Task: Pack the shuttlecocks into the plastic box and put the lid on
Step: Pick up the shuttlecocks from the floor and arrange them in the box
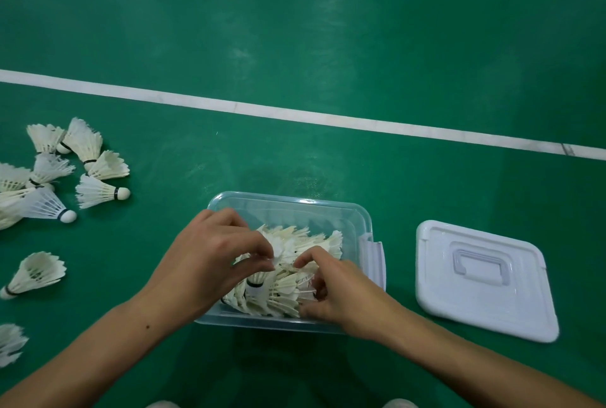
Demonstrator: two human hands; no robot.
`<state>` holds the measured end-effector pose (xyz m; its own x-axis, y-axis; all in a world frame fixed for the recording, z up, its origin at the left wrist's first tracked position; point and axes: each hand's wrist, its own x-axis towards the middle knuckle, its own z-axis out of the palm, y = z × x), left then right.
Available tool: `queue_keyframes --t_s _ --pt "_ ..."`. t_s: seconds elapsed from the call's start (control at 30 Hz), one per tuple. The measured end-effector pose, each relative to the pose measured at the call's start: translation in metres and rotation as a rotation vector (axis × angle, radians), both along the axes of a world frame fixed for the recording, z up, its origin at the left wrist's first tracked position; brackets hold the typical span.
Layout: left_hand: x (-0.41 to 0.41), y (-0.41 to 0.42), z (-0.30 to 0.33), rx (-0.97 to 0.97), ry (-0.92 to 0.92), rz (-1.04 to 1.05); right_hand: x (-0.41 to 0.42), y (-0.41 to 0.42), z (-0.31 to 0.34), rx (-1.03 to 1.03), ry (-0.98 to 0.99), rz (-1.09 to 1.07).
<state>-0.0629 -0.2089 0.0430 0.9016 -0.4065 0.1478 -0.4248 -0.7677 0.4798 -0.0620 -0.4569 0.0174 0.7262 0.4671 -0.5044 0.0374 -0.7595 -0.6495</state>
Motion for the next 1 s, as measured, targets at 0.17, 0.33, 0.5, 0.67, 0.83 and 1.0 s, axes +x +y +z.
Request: queue_keyframes --t_s 0.17,0.33,0.5,0.67,0.83,1.0 --pt "0.005 -0.001 0.002 -0.051 0.017 -0.076 0.012 -0.029 0.037 -0.074 -0.126 0.035" --pt "0.014 -0.012 0.013 -0.095 0.136 -0.127 0.015 -0.035 0.057 0.125 -0.441 -0.02" --pt "0.024 -0.028 0.022 -0.227 0.207 -0.152 0.013 -0.021 0.045 0.12 -0.577 0.111" --pt "0.021 -0.04 0.01 -0.32 0.224 -0.055 0.006 -0.035 0.048 0.053 -0.659 -0.004" --pt "0.008 -0.038 -0.019 -0.037 0.31 -0.112 -0.008 -0.058 0.048 -0.095 -0.659 -0.094" --pt "0.0 -0.056 -0.039 0.205 0.236 -0.176 -0.016 -0.056 0.042 -0.162 -0.605 -0.104"
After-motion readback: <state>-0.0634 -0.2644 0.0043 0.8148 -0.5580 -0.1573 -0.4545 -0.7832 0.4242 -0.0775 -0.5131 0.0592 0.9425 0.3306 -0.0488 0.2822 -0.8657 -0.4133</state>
